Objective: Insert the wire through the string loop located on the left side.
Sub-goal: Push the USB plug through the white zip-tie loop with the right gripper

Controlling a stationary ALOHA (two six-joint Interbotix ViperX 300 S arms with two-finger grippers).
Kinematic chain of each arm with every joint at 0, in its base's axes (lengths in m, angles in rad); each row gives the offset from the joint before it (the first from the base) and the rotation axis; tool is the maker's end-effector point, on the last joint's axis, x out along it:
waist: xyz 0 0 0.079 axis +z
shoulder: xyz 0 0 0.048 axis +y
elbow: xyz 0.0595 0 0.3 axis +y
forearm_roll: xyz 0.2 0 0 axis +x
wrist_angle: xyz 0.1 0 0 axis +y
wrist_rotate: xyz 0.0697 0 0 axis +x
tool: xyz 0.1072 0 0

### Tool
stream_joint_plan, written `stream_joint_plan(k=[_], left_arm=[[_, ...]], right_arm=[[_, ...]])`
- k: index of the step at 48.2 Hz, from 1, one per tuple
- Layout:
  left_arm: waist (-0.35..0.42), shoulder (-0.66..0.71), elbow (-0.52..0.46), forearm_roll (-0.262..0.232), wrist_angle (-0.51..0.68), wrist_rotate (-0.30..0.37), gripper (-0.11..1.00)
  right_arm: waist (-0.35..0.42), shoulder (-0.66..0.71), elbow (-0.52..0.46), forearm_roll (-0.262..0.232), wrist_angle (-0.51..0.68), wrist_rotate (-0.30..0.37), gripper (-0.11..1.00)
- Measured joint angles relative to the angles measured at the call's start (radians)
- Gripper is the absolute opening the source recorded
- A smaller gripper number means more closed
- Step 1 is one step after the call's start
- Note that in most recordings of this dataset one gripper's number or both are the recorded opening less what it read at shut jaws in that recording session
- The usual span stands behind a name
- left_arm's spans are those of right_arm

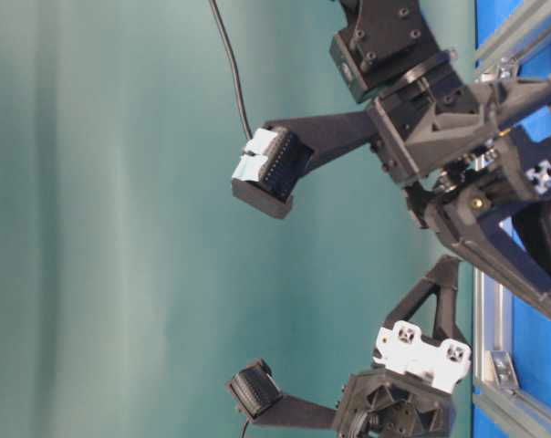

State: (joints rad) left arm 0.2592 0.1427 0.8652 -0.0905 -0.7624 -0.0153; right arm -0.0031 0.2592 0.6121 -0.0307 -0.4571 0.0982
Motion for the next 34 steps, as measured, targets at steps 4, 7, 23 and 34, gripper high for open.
stream_joint_plan(k=[4,7,23,34], left_arm=[[0.0,-0.002,0.0,0.0,-0.002,0.0,0.02],[0.0,0.0,0.0,0.0,0.0,0.0,0.02],[0.0,-0.002,-0.002,0.0,0.0,0.0,0.02],[-0.002,-0.002,0.0,0.0,0.0,0.0,0.02]], right_arm=[[0.0,0.002,-0.002,0.0,0.0,0.0,0.0],[0.0,0.003,-0.003,0.0,0.0,0.0,0.0],[0.002,0.061,-0.083,0.0,0.002,-0.003,0.0],[0.0,0.114,-0.161,0.0,0.006,-0.012,0.0]])
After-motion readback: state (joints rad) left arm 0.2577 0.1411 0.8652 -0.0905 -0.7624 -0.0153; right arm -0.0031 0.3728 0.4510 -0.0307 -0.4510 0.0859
